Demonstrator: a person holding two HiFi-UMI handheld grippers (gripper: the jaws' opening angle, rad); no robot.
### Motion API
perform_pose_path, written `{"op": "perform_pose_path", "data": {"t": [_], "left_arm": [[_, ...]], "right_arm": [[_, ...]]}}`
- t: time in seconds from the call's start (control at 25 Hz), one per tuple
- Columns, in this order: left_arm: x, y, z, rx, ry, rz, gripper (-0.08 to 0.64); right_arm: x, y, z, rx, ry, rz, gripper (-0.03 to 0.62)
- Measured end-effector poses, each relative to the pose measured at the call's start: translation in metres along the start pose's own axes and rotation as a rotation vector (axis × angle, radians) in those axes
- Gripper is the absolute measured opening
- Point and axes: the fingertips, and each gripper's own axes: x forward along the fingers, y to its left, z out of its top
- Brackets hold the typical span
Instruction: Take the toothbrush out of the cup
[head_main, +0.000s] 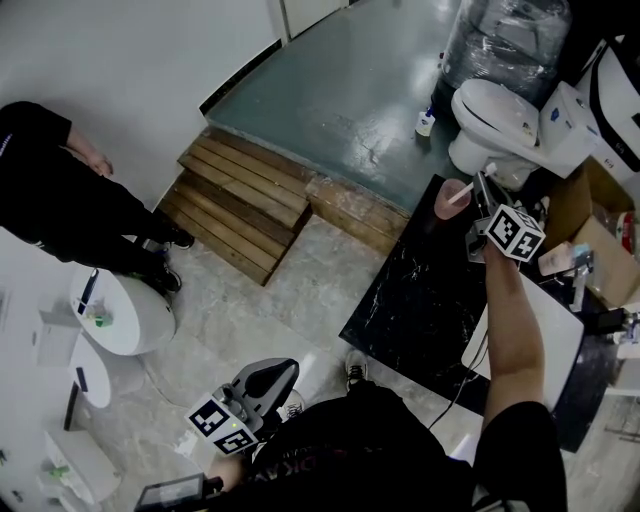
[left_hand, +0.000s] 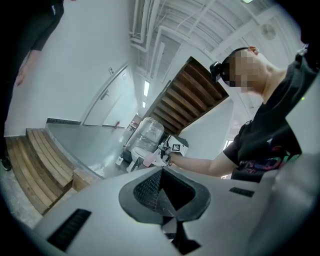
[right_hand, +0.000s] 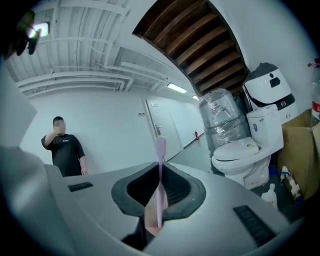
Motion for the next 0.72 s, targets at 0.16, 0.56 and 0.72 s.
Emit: {"op": "perform_pose_path", "data": {"t": [0.16,0.56,0.72], "left_arm": [[-0.004,-0.001,0.000,0.004,0.000,-0.018,0.008],[-0.022,-0.006,0.003,0.024,0.003,-0.086,0.008],[-0.029,-0.008,0.002,0.018,0.015,-0.137,0.008]], "right_arm": [[-0.007,0.014,0.013,-0.047,-0.018,0.016,0.026],[-0.046,0.060,0.053,-0.112,-0.095,0.039,0.026],[-0.069,0.086,0.063,-0.131,-0.119,0.051,0.025]]}}
